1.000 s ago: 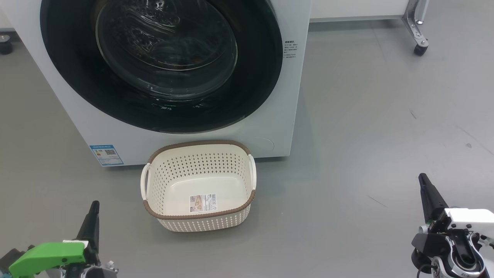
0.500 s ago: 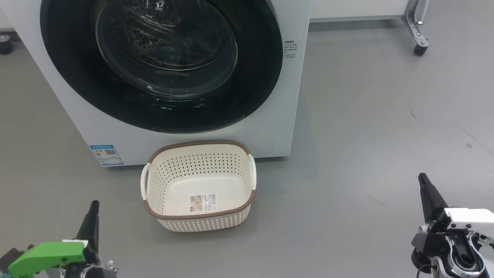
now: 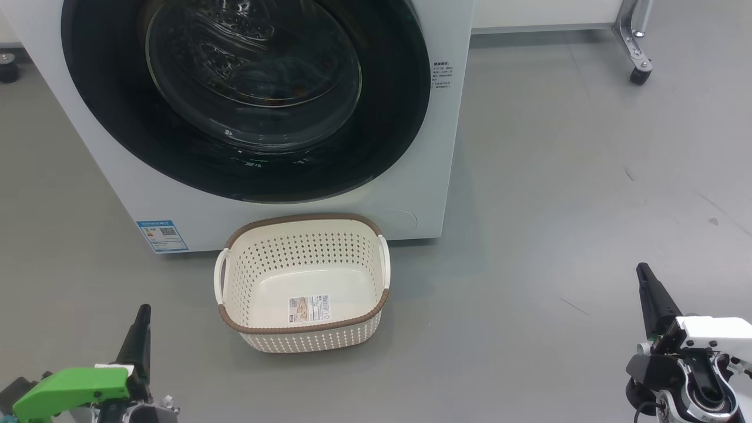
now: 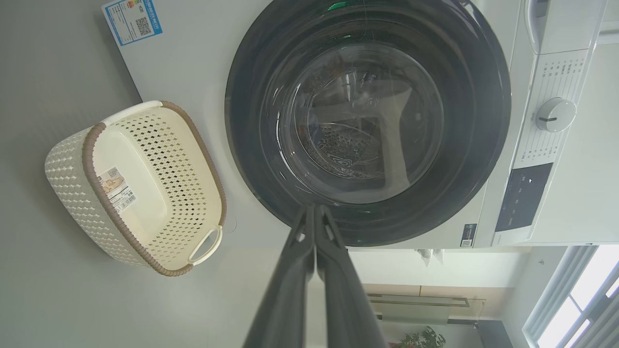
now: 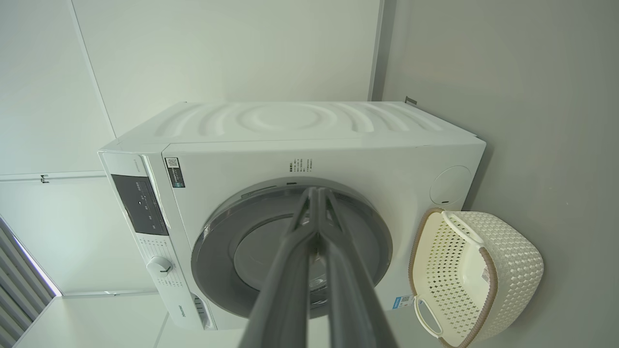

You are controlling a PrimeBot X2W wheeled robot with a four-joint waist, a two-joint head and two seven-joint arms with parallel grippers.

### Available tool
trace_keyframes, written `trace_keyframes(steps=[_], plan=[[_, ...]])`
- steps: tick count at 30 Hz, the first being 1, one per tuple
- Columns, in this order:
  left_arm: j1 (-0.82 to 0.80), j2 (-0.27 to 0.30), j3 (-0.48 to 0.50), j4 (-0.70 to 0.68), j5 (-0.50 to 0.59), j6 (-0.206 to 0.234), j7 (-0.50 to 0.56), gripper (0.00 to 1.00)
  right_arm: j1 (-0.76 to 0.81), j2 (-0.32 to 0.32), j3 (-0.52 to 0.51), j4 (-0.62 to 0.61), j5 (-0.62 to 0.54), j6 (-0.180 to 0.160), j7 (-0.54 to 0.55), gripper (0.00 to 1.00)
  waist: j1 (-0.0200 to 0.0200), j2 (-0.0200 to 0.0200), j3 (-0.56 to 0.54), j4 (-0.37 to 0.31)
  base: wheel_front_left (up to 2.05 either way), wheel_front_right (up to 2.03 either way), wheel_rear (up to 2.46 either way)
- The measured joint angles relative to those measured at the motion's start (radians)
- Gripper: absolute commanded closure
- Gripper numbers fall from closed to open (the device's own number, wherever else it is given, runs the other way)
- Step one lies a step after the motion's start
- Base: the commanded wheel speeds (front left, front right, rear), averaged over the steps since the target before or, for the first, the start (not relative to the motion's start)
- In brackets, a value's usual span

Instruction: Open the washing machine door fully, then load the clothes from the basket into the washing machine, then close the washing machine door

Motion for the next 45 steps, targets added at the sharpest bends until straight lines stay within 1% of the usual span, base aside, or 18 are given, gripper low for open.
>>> trace_keyframes(steps=[45], plan=[[-0.002,0.000,0.004,0.002,0.000,0.000,0.000,1.00,0.000,0.000,0.002,-0.002,0.006,0.000,-0.007,1.00,0.0000,0.0000,0.000,0.000,0.00,0.00,0.00]])
